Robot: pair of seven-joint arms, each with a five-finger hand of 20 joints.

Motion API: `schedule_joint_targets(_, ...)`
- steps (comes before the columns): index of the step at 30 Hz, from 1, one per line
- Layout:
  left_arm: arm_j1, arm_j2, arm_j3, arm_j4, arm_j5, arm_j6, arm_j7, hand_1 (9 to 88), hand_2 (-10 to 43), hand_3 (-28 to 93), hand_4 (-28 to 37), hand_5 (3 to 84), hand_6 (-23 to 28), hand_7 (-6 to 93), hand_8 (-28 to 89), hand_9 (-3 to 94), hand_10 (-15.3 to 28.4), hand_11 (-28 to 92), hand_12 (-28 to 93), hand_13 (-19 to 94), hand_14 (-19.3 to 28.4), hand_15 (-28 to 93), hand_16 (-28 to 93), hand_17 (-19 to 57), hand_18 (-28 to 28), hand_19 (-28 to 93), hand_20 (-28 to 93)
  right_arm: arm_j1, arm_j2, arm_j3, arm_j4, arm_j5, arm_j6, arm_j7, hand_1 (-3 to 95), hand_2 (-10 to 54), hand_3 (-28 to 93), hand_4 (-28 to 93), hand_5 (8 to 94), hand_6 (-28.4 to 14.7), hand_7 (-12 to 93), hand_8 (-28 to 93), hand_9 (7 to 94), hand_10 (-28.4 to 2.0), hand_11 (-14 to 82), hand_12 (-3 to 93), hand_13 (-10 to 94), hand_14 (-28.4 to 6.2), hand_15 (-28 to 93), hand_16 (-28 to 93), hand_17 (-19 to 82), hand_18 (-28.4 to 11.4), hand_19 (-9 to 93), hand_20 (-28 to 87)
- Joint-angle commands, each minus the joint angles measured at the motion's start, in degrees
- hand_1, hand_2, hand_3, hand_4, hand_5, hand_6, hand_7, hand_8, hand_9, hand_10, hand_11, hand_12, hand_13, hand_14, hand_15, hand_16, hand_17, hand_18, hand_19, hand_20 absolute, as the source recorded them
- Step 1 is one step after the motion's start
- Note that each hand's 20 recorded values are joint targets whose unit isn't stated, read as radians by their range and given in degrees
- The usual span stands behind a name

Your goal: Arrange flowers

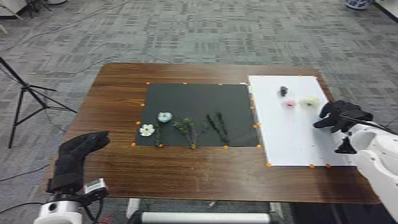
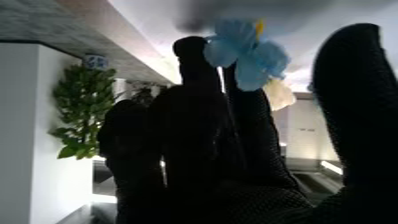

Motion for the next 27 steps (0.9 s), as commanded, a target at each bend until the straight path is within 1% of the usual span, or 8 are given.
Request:
schedule_joint_targets(1, 0.50, -0.64, -0.35, -0.76, 0.18, -1.02, -0.65, 32.6, 2.5, 67, -21.4, 57.5, -0.4, 23.9, -9, 56.1, 14.3, 27, 16, 44, 18.0, 32, 1, 4.8, 14.7, 16, 21, -0.44, -0.95, -4.94, 2.65, 2.00, 9.43, 0.51, 54.9, -9.2, 57, -18, 71.1, -1.1, 20, 10, 81.1, -9.8, 12.8, 29.5, 88, -4.2, 62, 34, 59, -15.6, 93, 61)
schedule_joint_targets(3, 0.54, -0.42, -0.43, -0.70, -0.11, -0.89, -0.45, 32.7, 2.5, 66, -21.5, 57.5, -0.3, 23.8, -9, 56.2, 14.2, 27, 16, 44, 18.0, 32, 1, 4.8, 14.7, 16, 21, 0.87, -0.41, -6.23, 1.19, 3.40, 10.81, 0.29, 59.6, -7.4, 55, -19, 75.9, -0.7, 20, 12, 86.5, -9.6, 12.9, 31.3, 90, -3.7, 61, 34, 60, -15.5, 93, 61)
schedule_joint_targets(5, 0.53, -0.21, -0.64, -0.65, -0.30, -0.64, -0.47, 32.7, 2.5, 66, -21.5, 57.5, -0.2, 23.7, -9, 56.2, 14.2, 27, 16, 44, 18.0, 32, 1, 4.8, 14.8, 16, 21, 3.48, 0.16, -8.57, -0.62, 5.95, 13.06, -0.25, 60.6, -6.9, 55, -19, 76.9, -0.7, 21, 12, 87.4, -9.9, 13.6, 31.2, 90, -3.5, 61, 34, 61, -15.3, 93, 61)
schedule_joint_targets(9, 0.64, 0.48, -1.57, -0.22, -0.79, -0.29, -0.36, 32.7, 2.6, 66, -21.7, 57.5, -0.1, 23.6, -9, 56.2, 14.2, 27, 16, 44, 18.0, 32, 1, 4.8, 14.8, 16, 21, 12.59, -0.04, -15.96, -5.49, 12.51, 11.74, -0.17, 60.4, -7.2, 56, -19, 77.6, -0.9, 20, 12, 88.0, -10.1, 14.3, 30.6, 91, -3.1, 61, 35, 62, -15.1, 93, 62)
schedule_joint_targets(13, -0.06, 1.26, -2.13, 0.21, -1.92, 0.23, -0.15, 32.7, 2.6, 66, -21.7, 57.5, 0.0, 23.6, -9, 56.3, 14.2, 27, 16, 44, 18.0, 32, 1, 4.9, 14.7, 16, 21, 24.17, -2.59, -26.26, -7.46, 14.55, 7.17, -2.47, 60.1, -7.5, 56, -19, 78.1, -1.0, 20, 12, 88.2, -9.9, 14.1, 30.4, 91, -2.9, 61, 35, 62, -15.1, 93, 62)
schedule_joint_targets(18, -0.87, 1.53, -2.00, 0.44, -1.28, 0.06, -0.18, 32.6, 2.7, 67, -21.7, 57.6, -0.1, 23.7, -9, 56.3, 14.2, 27, 16, 44, 18.0, 32, 1, 4.9, 14.6, 16, 21, 33.01, -8.31, -35.65, -8.40, 14.04, 3.73, -4.87, 59.7, -7.8, 57, -19, 78.5, -0.7, 20, 12, 88.5, -9.5, 13.4, 30.5, 91, -2.9, 61, 35, 62, -15.0, 93, 63)
schedule_joint_targets(22, -1.56, 1.51, -1.27, 0.83, -1.29, -0.13, 0.02, 32.6, 2.7, 67, -21.8, 57.6, -0.1, 23.8, -9, 56.4, 14.2, 27, 16, 44, 17.9, 32, 1, 5.0, 14.6, 16, 21, 35.48, -13.91, -39.56, -8.03, 12.61, 1.81, -5.78, 59.5, -7.9, 57, -19, 78.7, -0.5, 20, 12, 88.7, -9.3, 13.2, 30.7, 91, -2.9, 61, 36, 62, -14.9, 93, 63)
schedule_joint_targets(27, -1.71, 1.55, -1.00, 0.87, -1.03, -0.10, -0.04, 32.7, 2.7, 67, -21.8, 57.6, 0.0, 23.8, -9, 56.4, 14.2, 27, 16, 44, 17.9, 32, 1, 4.9, 14.6, 16, 21, 36.89, -20.02, -43.53, -4.76, 9.62, -2.01, -6.87, 59.3, -8.0, 57, -19, 78.9, -0.5, 19, 11, 88.6, -9.1, 12.7, 30.7, 91, -2.2, 61, 36, 62, -14.9, 93, 63)
